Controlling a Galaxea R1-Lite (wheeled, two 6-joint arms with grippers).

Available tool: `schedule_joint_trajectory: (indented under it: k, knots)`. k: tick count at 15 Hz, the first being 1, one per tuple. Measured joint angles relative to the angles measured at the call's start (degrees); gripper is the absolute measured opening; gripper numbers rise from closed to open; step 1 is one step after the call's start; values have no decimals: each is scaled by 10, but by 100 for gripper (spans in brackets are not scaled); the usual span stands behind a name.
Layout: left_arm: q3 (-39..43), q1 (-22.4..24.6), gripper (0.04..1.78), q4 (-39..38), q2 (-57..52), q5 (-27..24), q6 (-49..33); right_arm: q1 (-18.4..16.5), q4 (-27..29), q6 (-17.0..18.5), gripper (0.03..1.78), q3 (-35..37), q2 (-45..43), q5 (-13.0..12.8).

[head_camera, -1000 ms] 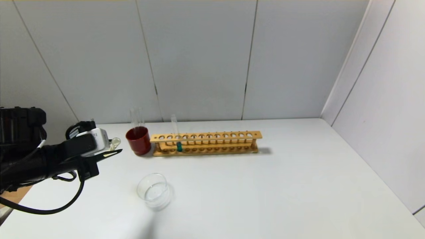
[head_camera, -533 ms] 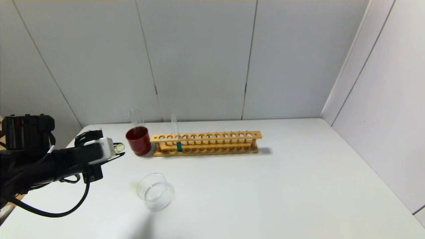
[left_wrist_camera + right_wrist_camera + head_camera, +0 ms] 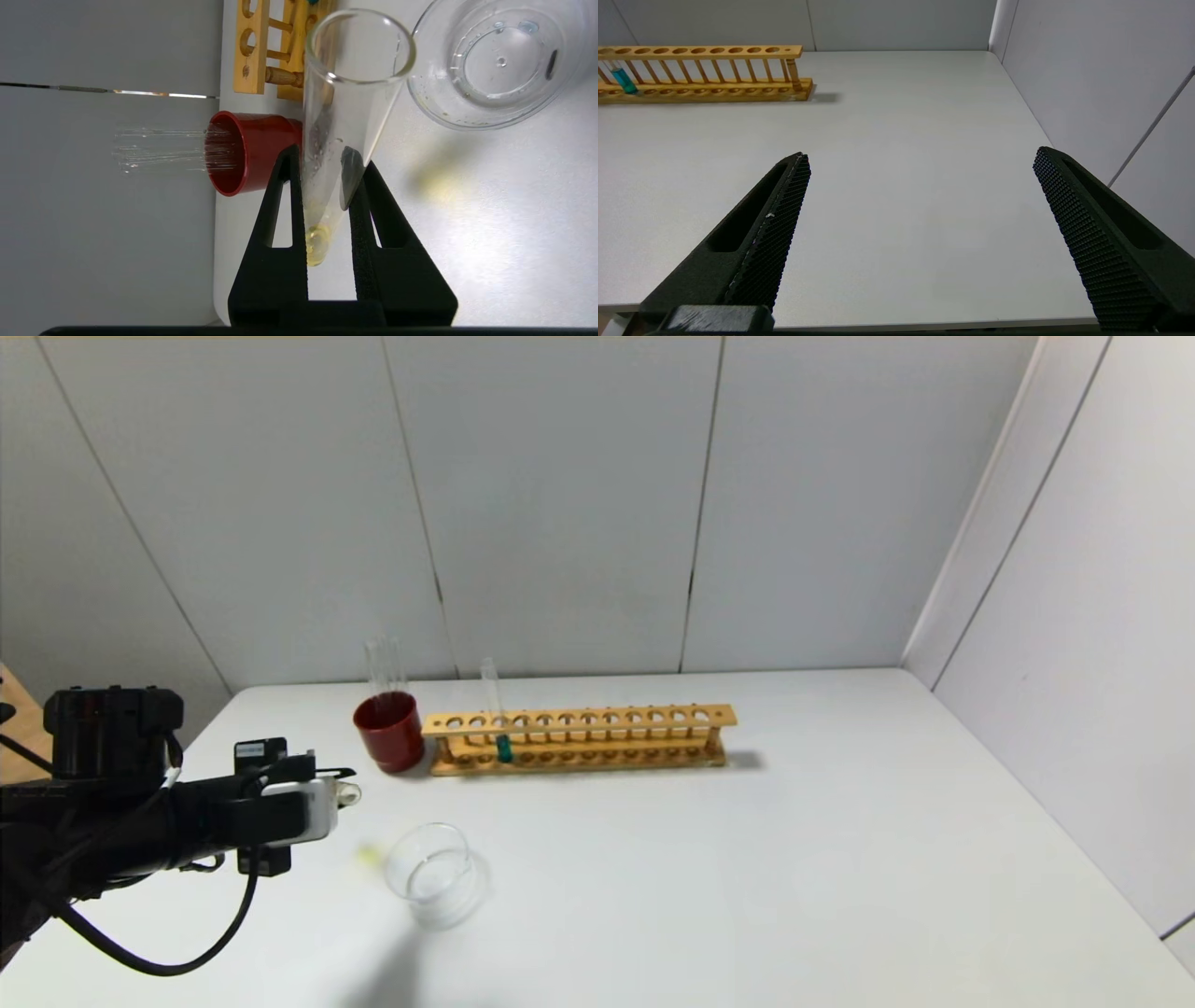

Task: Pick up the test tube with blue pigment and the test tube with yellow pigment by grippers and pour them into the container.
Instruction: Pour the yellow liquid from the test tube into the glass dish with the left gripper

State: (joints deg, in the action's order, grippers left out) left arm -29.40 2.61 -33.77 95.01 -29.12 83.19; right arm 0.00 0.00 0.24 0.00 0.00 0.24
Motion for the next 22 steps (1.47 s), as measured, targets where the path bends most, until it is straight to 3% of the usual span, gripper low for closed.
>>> schedule_joint_trajectory:
  k: [6,22]
  knots:
    - [6,0,31,-74,33,-3,77,0,0,0,175,0,0,0]
    - [14,8,31,-107,76,15,204,0,0,0,175,0,0,0]
